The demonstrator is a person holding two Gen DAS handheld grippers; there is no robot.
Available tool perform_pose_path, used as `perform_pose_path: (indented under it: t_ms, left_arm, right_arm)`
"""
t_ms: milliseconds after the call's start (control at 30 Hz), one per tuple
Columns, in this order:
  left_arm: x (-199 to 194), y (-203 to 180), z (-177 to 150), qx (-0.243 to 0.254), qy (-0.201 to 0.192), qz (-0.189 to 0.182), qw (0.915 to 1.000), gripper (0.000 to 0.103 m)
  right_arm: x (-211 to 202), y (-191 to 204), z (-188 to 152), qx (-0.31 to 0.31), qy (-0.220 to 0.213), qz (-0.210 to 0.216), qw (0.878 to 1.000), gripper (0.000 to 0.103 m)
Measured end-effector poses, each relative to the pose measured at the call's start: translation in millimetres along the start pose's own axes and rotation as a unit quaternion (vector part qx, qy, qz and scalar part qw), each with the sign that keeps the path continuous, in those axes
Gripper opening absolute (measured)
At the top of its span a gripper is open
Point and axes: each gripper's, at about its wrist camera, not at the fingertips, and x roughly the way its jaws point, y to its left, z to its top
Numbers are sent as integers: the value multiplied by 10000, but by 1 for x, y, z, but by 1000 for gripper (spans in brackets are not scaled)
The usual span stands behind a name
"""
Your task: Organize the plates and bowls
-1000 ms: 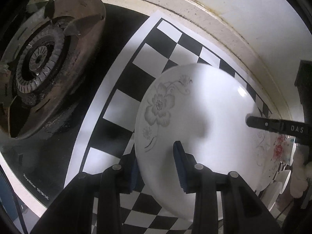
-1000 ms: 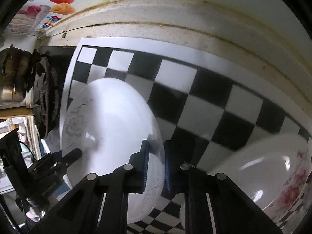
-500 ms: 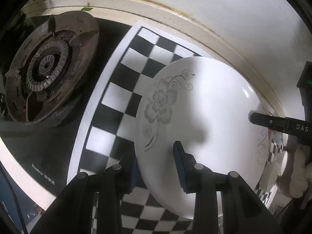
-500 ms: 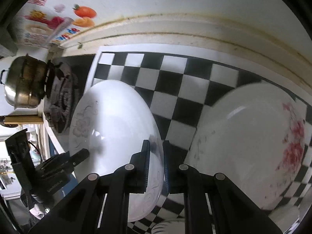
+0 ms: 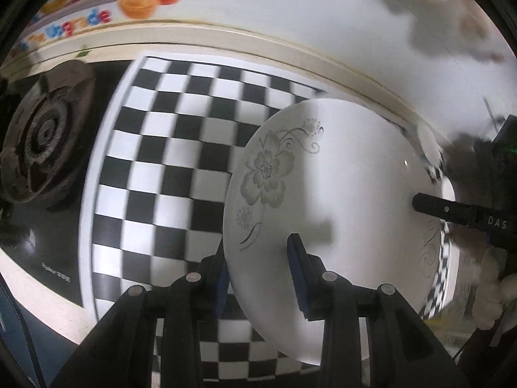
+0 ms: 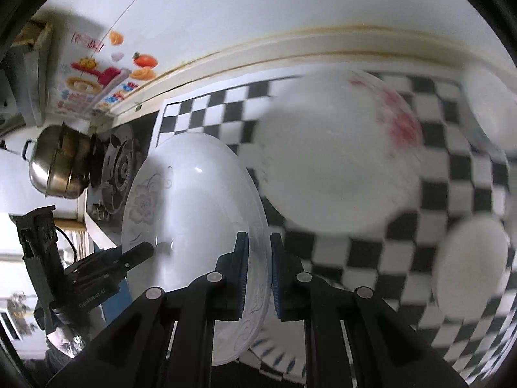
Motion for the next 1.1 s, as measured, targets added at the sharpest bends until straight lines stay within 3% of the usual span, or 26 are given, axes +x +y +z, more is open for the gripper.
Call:
perform_pose_path:
  t_ms: [233,633,1100]
  left_arm:
    - [16,-40,-18,501,197,-132,9985,31]
    - [59,-71,-50,1004,639,16,9929,31]
    - [94,-73,-70,1115,978,432,9880,31]
  right_arm:
    - [-23,-61,-74,688,-179,57,9975,15]
    - [5,-126,-149,1407,-65,104,9900,15]
    - [36,-136,-159,1408,196,-120,9898,15]
